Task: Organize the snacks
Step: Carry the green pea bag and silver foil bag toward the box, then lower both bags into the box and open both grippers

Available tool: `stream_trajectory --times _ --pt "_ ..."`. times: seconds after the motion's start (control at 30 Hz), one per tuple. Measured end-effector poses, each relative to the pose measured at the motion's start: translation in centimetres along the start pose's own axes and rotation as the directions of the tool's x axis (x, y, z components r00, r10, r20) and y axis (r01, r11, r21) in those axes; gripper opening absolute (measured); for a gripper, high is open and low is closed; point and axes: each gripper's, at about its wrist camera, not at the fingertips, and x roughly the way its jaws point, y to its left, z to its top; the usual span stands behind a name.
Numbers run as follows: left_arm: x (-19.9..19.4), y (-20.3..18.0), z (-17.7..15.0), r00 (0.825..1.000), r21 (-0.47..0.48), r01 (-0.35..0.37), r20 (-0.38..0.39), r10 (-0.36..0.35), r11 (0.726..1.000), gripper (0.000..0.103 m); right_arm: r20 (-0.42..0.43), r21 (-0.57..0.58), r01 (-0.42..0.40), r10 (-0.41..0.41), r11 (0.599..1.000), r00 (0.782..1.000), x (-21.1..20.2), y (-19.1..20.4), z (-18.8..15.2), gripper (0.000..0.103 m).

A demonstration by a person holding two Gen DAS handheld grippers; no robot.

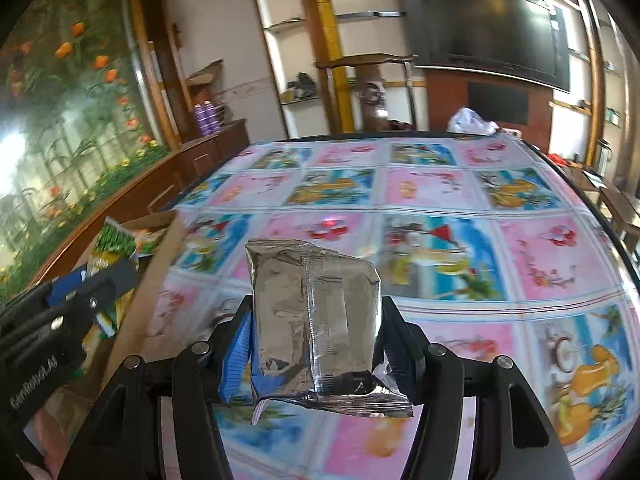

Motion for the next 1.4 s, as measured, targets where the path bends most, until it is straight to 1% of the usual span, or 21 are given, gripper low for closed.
stream_trajectory --times 0.23,0.33,0.53,0.63,0.83,1.03,1.4 --pt "-2.2 4.9 -0.9 0.998 -0.07 -0.067 0.01 0.068 0.995 0.031 0.001 -0.086 -0.099 0.099 0.991 0.995 0.5 5.5 -0.6 0.064" --pt "-3.2 7.2 -1.6 0.993 -0.092 -0.113 0.013 0.114 0.989 0.031 -0.012 -0.104 -0.141 0.141 0.984 0.99 0.9 7.4 -0.7 0.064" --pt "-4.5 12.5 -3.4 0.977 -0.171 -0.213 -0.014 0.213 0.962 0.031 -0.043 -0.167 -0.222 0.217 0.961 0.975 1.7 11.8 -1.3 0.064" --pt "-4.7 14.0 -4.2 0.97 -0.192 -0.243 -0.027 0.242 0.951 0.031 -0.064 -0.186 -0.258 0.25 0.948 0.966 2.3 13.7 -1.6 0.064" --pt "-4.2 15.4 -5.3 0.961 -0.191 -0.275 -0.065 0.267 0.942 0.031 -0.103 -0.211 -0.285 0.269 0.935 0.958 3.5 15.9 -2.0 0.065" --pt "-3.4 15.6 -5.9 0.957 -0.182 -0.287 -0.094 0.274 0.94 0.031 -0.127 -0.21 -0.29 0.268 0.934 0.955 4.2 16.3 -2.3 0.065" --pt "-2.9 15.9 -6.1 0.951 -0.177 -0.305 -0.112 0.289 0.936 0.031 -0.176 -0.182 -0.298 0.267 0.937 0.947 5.9 16.7 -2.2 0.065"
